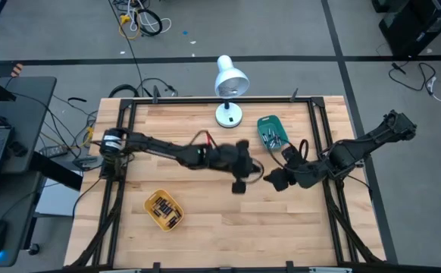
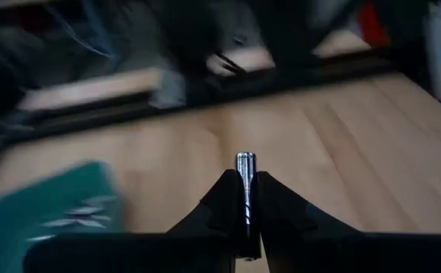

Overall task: Sort batteries
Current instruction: Put the silver battery into the green bin

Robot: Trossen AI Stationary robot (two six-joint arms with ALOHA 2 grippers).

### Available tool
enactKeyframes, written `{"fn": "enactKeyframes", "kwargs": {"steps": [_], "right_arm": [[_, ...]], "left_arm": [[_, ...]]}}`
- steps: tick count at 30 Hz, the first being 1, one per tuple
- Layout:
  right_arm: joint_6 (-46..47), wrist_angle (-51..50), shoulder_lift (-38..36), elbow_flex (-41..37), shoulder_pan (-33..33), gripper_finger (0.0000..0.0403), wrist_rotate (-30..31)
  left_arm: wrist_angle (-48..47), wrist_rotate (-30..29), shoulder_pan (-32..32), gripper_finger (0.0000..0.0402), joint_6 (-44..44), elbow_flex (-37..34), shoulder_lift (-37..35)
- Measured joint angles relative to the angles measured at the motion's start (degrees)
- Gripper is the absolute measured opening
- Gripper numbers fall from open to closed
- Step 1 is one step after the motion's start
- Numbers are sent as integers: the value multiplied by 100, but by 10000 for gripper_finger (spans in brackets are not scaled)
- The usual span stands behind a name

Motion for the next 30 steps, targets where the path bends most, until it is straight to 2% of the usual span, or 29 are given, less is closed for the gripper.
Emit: {"fn": "enactKeyframes", "kwargs": {"steps": [3, 8, 19, 24, 30], "right_arm": [[14, 171, 0, 0, -182, 189, 179], [-293, 344, 0, 0, -623, 189, 175], [-806, 431, -2, -2, -1352, 164, -499], [-1184, 846, -5, -2, -1502, 140, -787], [-1207, 880, 86, -2, -1616, 85, -1031]], "left_arm": [[57, -95, 152, 44, 29, 8, -205], [90, 103, 320, 44, 49, 8, -393], [-411, 349, 303, 45, 64, 6, -734], [-408, 268, 304, 45, 93, 6, -831], [-439, 0, 298, 45, 213, -3, -821]]}}
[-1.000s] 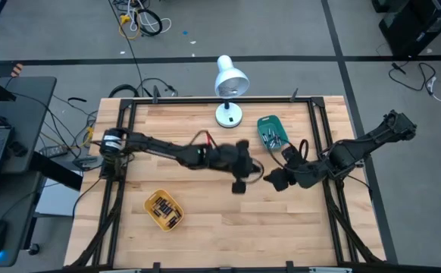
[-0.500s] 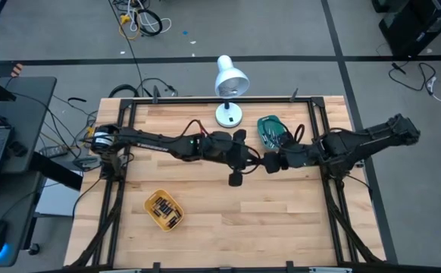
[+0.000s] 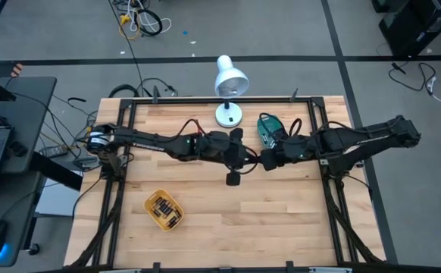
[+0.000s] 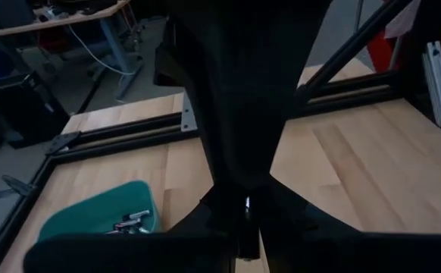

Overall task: Sort batteries
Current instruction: Put the silver battery into the green bin

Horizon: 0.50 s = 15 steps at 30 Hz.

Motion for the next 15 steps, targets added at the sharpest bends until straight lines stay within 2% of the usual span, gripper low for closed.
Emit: {"fn": "enactKeyframes", "kwargs": {"steps": [7, 15], "right_arm": [[-157, -45, 160, 0, -89, 47, 6], [-707, 4, 9, 2, -588, 19, -135]], "left_arm": [[-42, -381, 2, 45, 1, -14, 2], [0, -730, 99, 62, 5, -13, -41]]}}
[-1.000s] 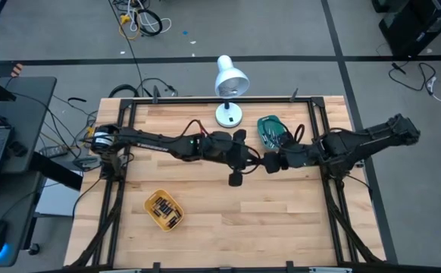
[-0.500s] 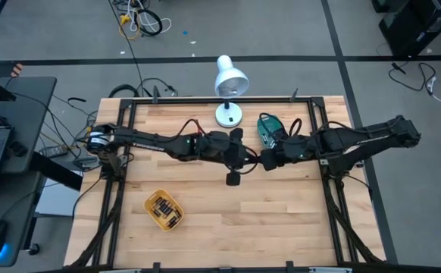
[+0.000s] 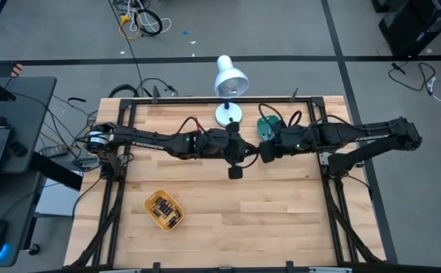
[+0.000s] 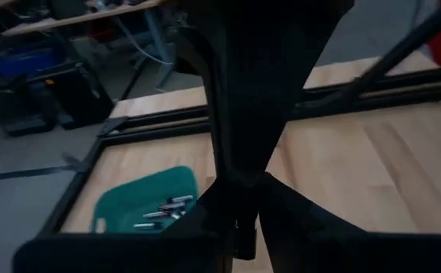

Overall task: Sort batteries
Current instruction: Put the silver battery into the green bin

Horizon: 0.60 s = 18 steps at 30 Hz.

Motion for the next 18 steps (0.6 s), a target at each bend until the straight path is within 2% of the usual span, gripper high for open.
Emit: {"fn": "enactKeyframes", "kwargs": {"steps": [8, 14, 18], "right_arm": [[-686, -53, -140, 0, -725, 15, -207], [-927, -773, -89, -7, -1304, 16, -103], [-1205, -1432, -58, -7, -1706, 16, 156]], "left_arm": [[361, -609, 131, 125, 67, 35, -82], [-234, -624, 357, 169, -884, 45, -110], [-811, -382, 462, 181, -1612, 39, -264]]}}
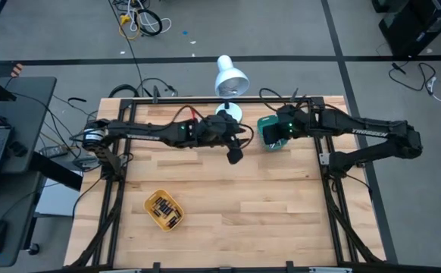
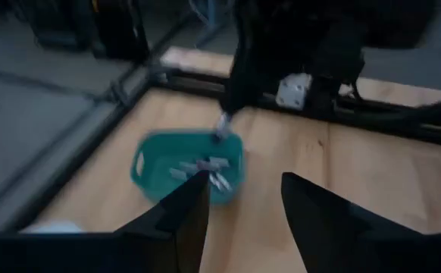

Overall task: Sort batteries
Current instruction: Put the silver battery into the green bin, then return to Home Position

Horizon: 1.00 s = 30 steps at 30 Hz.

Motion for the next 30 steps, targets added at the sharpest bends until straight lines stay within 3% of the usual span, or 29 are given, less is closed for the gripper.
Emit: {"fn": "enactKeyframes", "kwargs": {"steps": [7, 13, 19, 24, 30], "right_arm": [[-973, -508, 250, -252, -806, 21, -37], [-1564, 132, 552, -903, -1226, 32, -176], [-1572, 544, 673, -1335, -1297, 88, -143], [-1579, 548, 651, -1388, -1296, 130, -71], [-1960, 1239, 310, -1388, -1104, 136, -832]], "left_arm": [[-834, 425, 5, 181, -358, -7, -431], [-2216, -58, 6, 181, -957, -5, -874], [-3585, -223, -107, 181, -1137, -9, -1333], [-4006, -423, -264, 181, -1371, -11, -1581], [-4050, -395, -501, 178, -1651, -11, -1944]]}}
